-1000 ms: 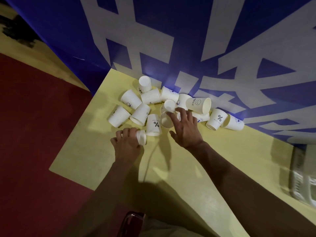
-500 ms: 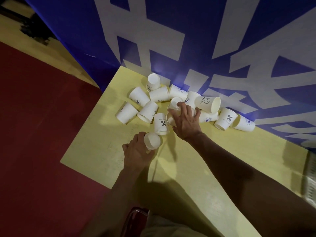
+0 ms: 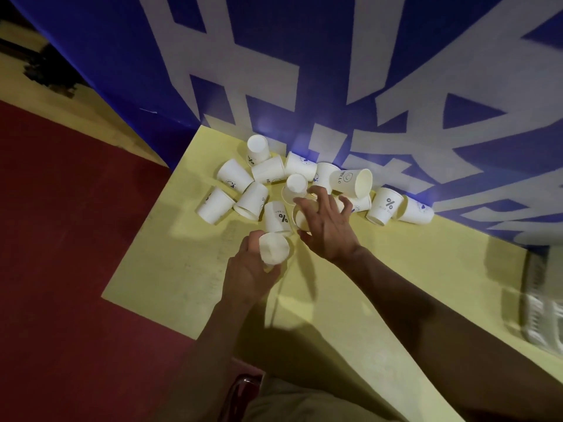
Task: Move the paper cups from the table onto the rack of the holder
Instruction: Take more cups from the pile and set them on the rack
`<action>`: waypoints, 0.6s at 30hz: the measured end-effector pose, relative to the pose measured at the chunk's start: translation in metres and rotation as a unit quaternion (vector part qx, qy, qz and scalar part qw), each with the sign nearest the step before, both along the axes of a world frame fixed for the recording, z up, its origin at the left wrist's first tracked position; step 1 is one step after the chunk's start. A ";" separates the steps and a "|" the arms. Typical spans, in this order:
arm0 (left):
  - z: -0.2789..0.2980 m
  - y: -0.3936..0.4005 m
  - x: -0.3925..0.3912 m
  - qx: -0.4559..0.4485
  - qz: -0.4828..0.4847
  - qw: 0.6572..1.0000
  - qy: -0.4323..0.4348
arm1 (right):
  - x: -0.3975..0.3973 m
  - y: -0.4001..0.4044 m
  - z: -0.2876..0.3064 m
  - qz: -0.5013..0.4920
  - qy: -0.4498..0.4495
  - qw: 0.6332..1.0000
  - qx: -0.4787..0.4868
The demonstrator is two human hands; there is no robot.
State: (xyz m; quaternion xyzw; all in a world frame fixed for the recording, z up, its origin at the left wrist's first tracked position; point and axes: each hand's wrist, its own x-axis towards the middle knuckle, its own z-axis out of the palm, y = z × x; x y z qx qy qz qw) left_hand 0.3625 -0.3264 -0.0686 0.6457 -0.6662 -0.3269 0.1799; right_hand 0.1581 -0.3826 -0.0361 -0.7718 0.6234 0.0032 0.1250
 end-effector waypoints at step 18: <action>0.051 0.081 -0.199 -0.007 -0.220 0.975 -0.020 | -0.199 0.265 0.046 -0.323 -0.166 0.929 -0.071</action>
